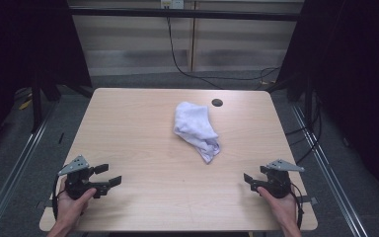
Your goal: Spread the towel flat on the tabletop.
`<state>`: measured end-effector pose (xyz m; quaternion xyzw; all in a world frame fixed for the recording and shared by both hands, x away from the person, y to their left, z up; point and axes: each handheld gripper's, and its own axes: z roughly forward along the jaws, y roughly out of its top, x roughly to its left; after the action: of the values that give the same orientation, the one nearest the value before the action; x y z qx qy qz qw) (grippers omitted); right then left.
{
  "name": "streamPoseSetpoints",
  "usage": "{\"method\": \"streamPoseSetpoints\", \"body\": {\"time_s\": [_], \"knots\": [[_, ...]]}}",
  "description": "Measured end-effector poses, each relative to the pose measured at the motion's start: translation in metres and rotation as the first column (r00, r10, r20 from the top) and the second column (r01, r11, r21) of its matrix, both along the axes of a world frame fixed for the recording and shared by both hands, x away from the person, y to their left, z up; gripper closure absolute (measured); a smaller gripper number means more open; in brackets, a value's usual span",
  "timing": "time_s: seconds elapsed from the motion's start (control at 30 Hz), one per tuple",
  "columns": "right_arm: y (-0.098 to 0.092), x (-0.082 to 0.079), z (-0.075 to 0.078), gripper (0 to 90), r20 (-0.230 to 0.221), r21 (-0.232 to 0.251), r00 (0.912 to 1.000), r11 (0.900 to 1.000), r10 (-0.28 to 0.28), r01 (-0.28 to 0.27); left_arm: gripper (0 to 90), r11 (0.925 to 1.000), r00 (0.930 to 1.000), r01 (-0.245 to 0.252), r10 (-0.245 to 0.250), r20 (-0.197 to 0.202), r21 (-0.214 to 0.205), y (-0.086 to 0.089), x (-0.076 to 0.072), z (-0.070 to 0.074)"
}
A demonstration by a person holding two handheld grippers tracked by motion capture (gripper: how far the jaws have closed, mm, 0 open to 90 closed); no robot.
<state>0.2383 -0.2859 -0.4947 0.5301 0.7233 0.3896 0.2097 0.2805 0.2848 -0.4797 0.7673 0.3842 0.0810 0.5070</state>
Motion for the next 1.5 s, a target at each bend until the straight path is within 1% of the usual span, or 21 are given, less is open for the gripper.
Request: {"method": "streamPoseSetpoints", "body": {"time_s": [0.03, 0.13, 0.3, 0.33, 0.37, 0.43, 0.5, 0.57, 0.67, 0.7, 0.77, 0.8, 0.83, 0.93, 1.07, 1.1, 1.2, 1.33, 1.37, 1.4, 1.5], "knots": [[-0.001, -0.001, 0.003, 26.0, 0.006, 0.025, 0.9999, 0.9996, 0.01, -0.01, 19.3, 1.0, 1.0, 0.003, -0.003, -0.002, 0.002, 0.001, 0.001, 0.0], [0.001, -0.002, 0.005, 27.1, 0.01, 0.011, 0.9997, 0.9997, 0.023, -0.023, 19.3, 1.0, 1.0, -0.002, 0.002, -0.008, 0.006, 0.0, 0.001, -0.001], [0.008, -0.001, 0.013, 28.4, 0.028, 0.023, 0.997, 0.997, 0.073, -0.073, 19.3, 0.9999, 0.9999, 0.009, -0.009, -0.006, 0.013, -0.003, 0.0, -0.001], [0.015, 0.004, 0.016, 28.4, 0.024, 0.005, 0.9945, 0.9948, 0.102, -0.102, 19.4, 0.9999, 0.9999, 0.01, -0.01, -0.009, 0.014, -0.003, 0.0, -0.001], [0.017, 0.005, 0.017, 28.4, 0.031, -0.006, 0.9936, 0.9941, 0.109, -0.108, 19.4, 0.9999, 0.9999, 0.01, -0.01, -0.009, 0.014, -0.003, 0.0, -0.001], [0.024, 0.013, 0.021, 28.3, 0.029, -0.008, 0.9898, 0.9902, 0.14, -0.139, 19.4, 0.9998, 0.9999, 0.01, -0.01, -0.007, 0.016, -0.004, 0.0, -0.002], [0.027, 0.017, 0.023, 28.0, 0.032, -0.008, 0.9886, 0.9891, 0.147, -0.147, 19.4, 0.9998, 0.9999, 0.01, -0.01, -0.009, 0.015, -0.004, 0.0, -0.002], [0.032, 0.026, 0.027, 26.9, 0.027, 0.006, 0.985, 0.9853, 0.17, -0.17, 19.4, 0.9997, 0.9998, 0.015, -0.015, -0.01, 0.019, -0.005, 0.001, -0.002], [0.042, 0.047, 0.034, 26.9, 0.045, 0.019, 0.9782, 0.9788, 0.203, -0.204, 19.4, 0.9996, 0.9997, 0.022, -0.022, -0.006, 0.018, -0.005, 0.001, -0.002], [0.048, 0.061, 0.037, 27.0, 0.05, 0.028, 0.9739, 0.9744, 0.221, -0.223, 19.4, 0.9995, 0.9997, 0.024, -0.024, -0.004, 0.018, -0.004, 0.0, -0.002], [0.054, 0.072, 0.039, 27.3, 0.046, 0.04, 0.9713, 0.9711, 0.233, -0.235, 19.4, 0.9996, 0.9997, 0.023, -0.023, -0.001, 0.017, -0.004, 0.0, -0.001], [0.054, 0.072, 0.039, 27.3, 0.046, 0.04, 0.9713, 0.9711, 0.233, -0.235, 19.4, 0.9996, 0.9997, 0.025, -0.025, 0.003, 0.014, -0.003, -0.001, 0.0], [0.062, 0.084, 0.041, 27.3, 0.038, 0.042, 0.9672, 0.9667, 0.251, -0.252, 19.5, 0.9996, 0.9997, 0.025, -0.025, 0.006, 0.015, -0.003, -0.002, 0.0], [0.068, 0.093, 0.042, 28.1, 0.033, 0.052, 0.9639, 0.9626, 0.264, -0.266, 19.5, 0.9997, 0.9997, 0.021, -0.021, 0.008, 0.011, -0.001, -0.001, 0.0], [0.085, 0.12, 0.043, 26.4, 0.005, 0.039, 0.9539, 0.9532, 0.3, -0.3, 19.6, 0.9998, 0.9998, 0.02, -0.02, 0.005, 0.008, 0.0, 0.0, -0.001], [0.085, 0.12, 0.043, 26.4, 0.005, 0.039, 0.9539, 0.9532, 0.3, -0.3, 19.6, 0.9997, 0.9998, 0.021, -0.021, 0.006, 0.011, 0.0, 0.0, -0.001], [0.099, 0.141, 0.041, 24.6, -0.019, 0.019, 0.9494, 0.9496, 0.313, -0.313, 19.5, 0.9997, 0.9998, 0.021, -0.021, 0.004, 0.011, 0.0, 0.0, -0.001], [0.107, 0.151, 0.037, 23.8, -0.031, 0.018, 0.9473, 0.9478, 0.319, -0.318, 19.6, 0.9996, 0.9997, 0.025, -0.025, 0.004, 0.013, 0.0, 0.0, -0.001], [0.109, 0.154, 0.035, 23.8, -0.035, 0.023, 0.9441, 0.9447, 0.328, -0.327, 19.5, 0.9997, 0.9998, 0.021, -0.021, 0.003, 0.012, 0.0, 0.0, -0.001], [0.115, 0.161, 0.03, 23.9, -0.046, 0.017, 0.9438, 0.9449, 0.327, -0.327, 19.5, 0.9998, 0.9998, 0.019, -0.019, 0.001, 0.009, 0.0, 0.001, -0.002], [0.118, 0.167, 0.026, 25.2, -0.049, 0.015, 0.9431, 0.9444, 0.329, -0.329, 19.6, 0.9998, 0.9999, 0.016, -0.016, 0.001, 0.008, 0.001, 0.002, -0.002]]}}
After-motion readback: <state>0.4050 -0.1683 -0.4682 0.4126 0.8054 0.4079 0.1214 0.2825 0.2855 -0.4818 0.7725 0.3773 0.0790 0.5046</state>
